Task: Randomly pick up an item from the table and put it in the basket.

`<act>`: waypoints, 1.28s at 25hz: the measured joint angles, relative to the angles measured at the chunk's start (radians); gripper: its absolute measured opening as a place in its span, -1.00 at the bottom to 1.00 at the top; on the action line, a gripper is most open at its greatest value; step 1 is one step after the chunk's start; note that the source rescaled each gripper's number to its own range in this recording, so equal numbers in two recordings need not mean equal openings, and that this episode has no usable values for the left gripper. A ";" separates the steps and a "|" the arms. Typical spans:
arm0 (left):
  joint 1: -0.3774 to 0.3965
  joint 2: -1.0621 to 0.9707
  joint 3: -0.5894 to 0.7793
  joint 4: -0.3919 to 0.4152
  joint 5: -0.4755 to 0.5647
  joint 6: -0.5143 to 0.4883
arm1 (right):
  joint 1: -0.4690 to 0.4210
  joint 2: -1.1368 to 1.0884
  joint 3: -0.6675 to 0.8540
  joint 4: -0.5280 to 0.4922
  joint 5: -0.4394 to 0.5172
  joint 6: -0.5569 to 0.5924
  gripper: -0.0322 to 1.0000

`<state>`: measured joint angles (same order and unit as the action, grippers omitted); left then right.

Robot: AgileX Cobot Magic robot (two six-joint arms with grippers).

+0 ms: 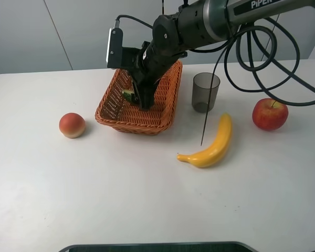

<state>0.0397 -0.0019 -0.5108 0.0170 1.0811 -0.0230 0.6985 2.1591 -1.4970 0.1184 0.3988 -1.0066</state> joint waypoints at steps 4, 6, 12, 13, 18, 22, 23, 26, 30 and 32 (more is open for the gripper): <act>0.000 0.000 0.000 0.000 0.000 0.000 | 0.000 -0.002 0.000 0.000 0.002 -0.024 0.97; 0.000 0.000 0.000 0.000 0.000 0.000 | 0.000 -0.013 0.000 0.000 0.013 -0.032 0.99; 0.000 0.000 0.000 0.000 0.000 0.000 | 0.000 -0.097 0.000 0.064 0.129 0.022 1.00; 0.000 0.000 0.000 0.000 0.000 0.000 | 0.000 -0.115 0.002 0.079 0.151 0.065 1.00; 0.000 0.000 0.000 0.000 0.000 0.003 | -0.043 -0.213 0.008 0.090 0.279 0.377 1.00; 0.000 0.000 0.000 0.000 0.000 0.007 | -0.104 -0.303 0.070 0.102 0.347 0.610 1.00; 0.000 0.000 0.000 0.000 0.000 0.007 | -0.125 -0.327 0.094 0.105 0.352 0.662 1.00; 0.000 0.000 0.000 0.000 0.000 0.007 | -0.200 -0.426 0.194 0.105 0.359 0.778 1.00; 0.000 0.000 0.000 0.000 0.000 0.005 | -0.319 -0.569 0.340 0.105 0.364 0.869 1.00; 0.000 0.000 0.000 0.000 0.000 0.003 | -0.379 -0.658 0.409 0.105 0.365 0.886 1.00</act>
<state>0.0397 -0.0019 -0.5108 0.0170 1.0811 -0.0200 0.3194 1.5011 -1.0880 0.2229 0.7642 -0.1207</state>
